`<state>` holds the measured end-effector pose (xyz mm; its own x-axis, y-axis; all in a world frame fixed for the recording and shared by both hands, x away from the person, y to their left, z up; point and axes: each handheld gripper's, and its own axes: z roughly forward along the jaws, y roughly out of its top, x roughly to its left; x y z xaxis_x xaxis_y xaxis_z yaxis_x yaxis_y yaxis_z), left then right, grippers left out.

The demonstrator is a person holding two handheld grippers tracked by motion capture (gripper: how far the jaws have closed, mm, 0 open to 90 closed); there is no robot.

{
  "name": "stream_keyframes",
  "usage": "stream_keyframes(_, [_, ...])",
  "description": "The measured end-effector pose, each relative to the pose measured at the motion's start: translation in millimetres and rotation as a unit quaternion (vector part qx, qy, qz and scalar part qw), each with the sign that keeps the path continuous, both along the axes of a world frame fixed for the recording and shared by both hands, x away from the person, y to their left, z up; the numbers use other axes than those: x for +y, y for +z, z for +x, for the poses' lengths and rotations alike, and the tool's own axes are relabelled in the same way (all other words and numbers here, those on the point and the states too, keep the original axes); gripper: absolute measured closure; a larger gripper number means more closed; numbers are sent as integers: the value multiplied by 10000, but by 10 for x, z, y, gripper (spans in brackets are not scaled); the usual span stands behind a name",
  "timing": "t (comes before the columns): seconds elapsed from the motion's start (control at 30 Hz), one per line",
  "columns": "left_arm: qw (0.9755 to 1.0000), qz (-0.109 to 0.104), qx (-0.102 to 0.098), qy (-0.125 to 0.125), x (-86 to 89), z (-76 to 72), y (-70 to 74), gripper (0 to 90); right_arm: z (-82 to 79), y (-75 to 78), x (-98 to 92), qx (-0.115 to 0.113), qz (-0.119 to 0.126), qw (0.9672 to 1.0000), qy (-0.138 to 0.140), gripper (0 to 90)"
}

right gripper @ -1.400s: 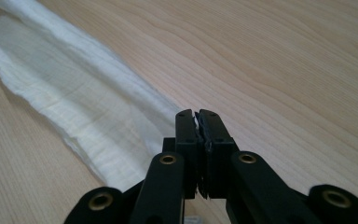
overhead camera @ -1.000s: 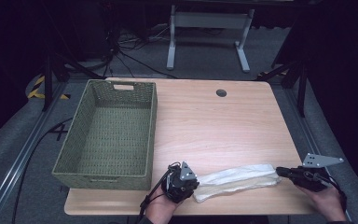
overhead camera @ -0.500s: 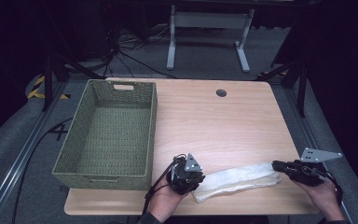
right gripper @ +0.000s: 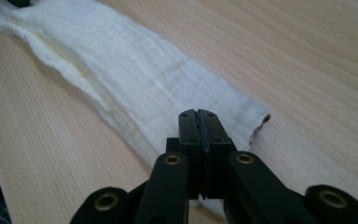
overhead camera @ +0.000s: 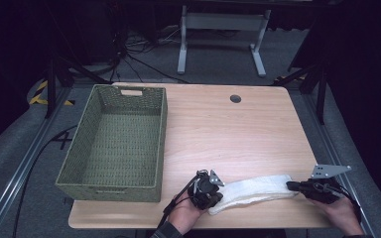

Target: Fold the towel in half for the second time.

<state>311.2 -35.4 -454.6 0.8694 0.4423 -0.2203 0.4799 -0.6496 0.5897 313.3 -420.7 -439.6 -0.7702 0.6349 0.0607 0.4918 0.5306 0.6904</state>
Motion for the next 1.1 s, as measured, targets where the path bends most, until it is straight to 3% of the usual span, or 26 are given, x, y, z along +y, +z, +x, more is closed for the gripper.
stream_keyframes(0.07, [10000, -60, 62, -12, 14, -17, -11, 897, 16, -50, 24, 120, -205, 9997, 42, 896])
stream_keyframes(0.27, [9999, 50, 47, -118, 101, -17, -3, 898, 41, -55, 22, 121, -356, 9993, -50, 899])
stream_keyframes(0.37, [9999, 18, -67, -156, 75, -23, 17, 896, 52, -47, 23, 103, -309, 9995, -36, 898])
stream_keyframes(0.47, [9997, -83, -148, -150, 53, -12, 86, 896, 32, 16, 37, -1, -69, 10000, -14, 897])
stream_keyframes(0.53, [9996, 13, -249, -133, 33, 17, 141, 896, 27, 47, 78, -60, 72, 9999, 49, 897])
stream_keyframes(0.57, [9994, -99, -307, -81, 15, 25, 144, 896, 23, 57, 112, -72, 101, 9999, 97, 897])
stream_keyframes(0.67, [9989, -166, -418, -89, -51, 78, 199, 896, 29, 60, 224, -78, 166, 9995, 252, 897])
stream_keyframes(0.87, [9981, -10, -551, -274, -303, 163, 160, 896, 81, 34, 490, -10, 150, 9982, 583, 897])
stream_keyframes(1.03, [9974, 198, -572, -381, -445, 198, 72, 896, 110, -26, 620, 90, -35, 9973, 729, 898])
stream_keyframes(1.07, [9970, 310, -541, -451, -465, 213, 55, 896, 119, -48, 650, 120, -100, 9971, 748, 898])
stream_keyframes(1.1, [9972, 287, -536, -440, -483, 221, 38, 896, 140, -85, 683, 171, -239, 9966, 776, 899])
